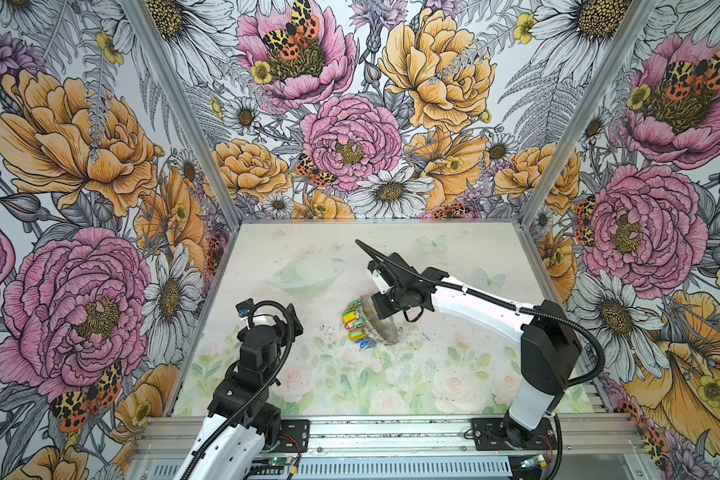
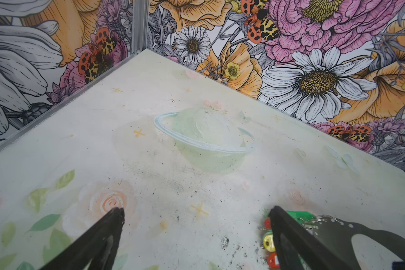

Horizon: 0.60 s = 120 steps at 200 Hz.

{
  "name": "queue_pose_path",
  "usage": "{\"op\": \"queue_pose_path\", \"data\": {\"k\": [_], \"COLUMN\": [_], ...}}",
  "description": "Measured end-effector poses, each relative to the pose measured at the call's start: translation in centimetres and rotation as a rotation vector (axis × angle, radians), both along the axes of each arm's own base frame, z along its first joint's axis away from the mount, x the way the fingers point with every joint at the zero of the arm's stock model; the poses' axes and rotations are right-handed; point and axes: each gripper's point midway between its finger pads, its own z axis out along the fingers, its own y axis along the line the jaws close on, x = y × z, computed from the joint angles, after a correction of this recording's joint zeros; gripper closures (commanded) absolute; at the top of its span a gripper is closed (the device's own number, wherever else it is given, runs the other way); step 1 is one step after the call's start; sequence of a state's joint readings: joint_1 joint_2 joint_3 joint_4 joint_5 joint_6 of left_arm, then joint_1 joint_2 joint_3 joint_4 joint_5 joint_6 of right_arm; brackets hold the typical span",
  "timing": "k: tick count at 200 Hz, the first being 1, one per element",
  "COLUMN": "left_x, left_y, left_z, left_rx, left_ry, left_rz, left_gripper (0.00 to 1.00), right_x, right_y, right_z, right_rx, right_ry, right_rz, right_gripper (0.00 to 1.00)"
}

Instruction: Put the keys on the keyring

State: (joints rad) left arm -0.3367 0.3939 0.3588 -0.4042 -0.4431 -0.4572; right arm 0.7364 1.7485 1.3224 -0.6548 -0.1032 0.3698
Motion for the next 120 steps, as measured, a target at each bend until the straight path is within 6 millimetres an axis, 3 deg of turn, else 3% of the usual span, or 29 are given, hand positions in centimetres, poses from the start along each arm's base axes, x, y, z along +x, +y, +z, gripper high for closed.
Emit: {"op": "queue_pose_path", "data": {"k": [11, 29, 46, 84, 104, 120], "left_x": [0.2, 0.5, 0.8, 1.6, 2.1, 2.6], "left_y": [-0.1, -0.3, -0.6, -1.1, -1.1, -0.9], "left_z": [-0.3, -0.9, -1.4, -2.4, -2.4, -2.2], "left_rx": [0.002, 0.004, 0.006, 0.017, 0.019, 0.019], "left_ry": [0.015, 0.038, 0.058, 0.101, 0.105, 0.105], "left_rz": [-0.001, -0.007, -0.015, -0.026, -0.020, -0.008], "left_gripper": [0.01, 0.01, 0.01, 0.01, 0.01, 0.01], "right_x": [0.7, 1.6, 1.6, 0.9, 0.6, 0.7], "right_y": [-2.7, -5.7, -8.4, -15.0, -18.1, -20.1], "right_z": [-1.4, -1.4, -1.8, -4.1, -4.0, -3.0], "right_rx": [0.005, 0.040, 0.041, -0.029, -0.044, -0.041], "right_ry": [0.032, 0.019, 0.013, 0.025, 0.007, -0.032], "right_rz": [-0.072, -0.151, -0.215, -0.369, -0.453, -0.517], "right_gripper": [0.99, 0.87, 0.69, 0.52, 0.43, 0.23]}}
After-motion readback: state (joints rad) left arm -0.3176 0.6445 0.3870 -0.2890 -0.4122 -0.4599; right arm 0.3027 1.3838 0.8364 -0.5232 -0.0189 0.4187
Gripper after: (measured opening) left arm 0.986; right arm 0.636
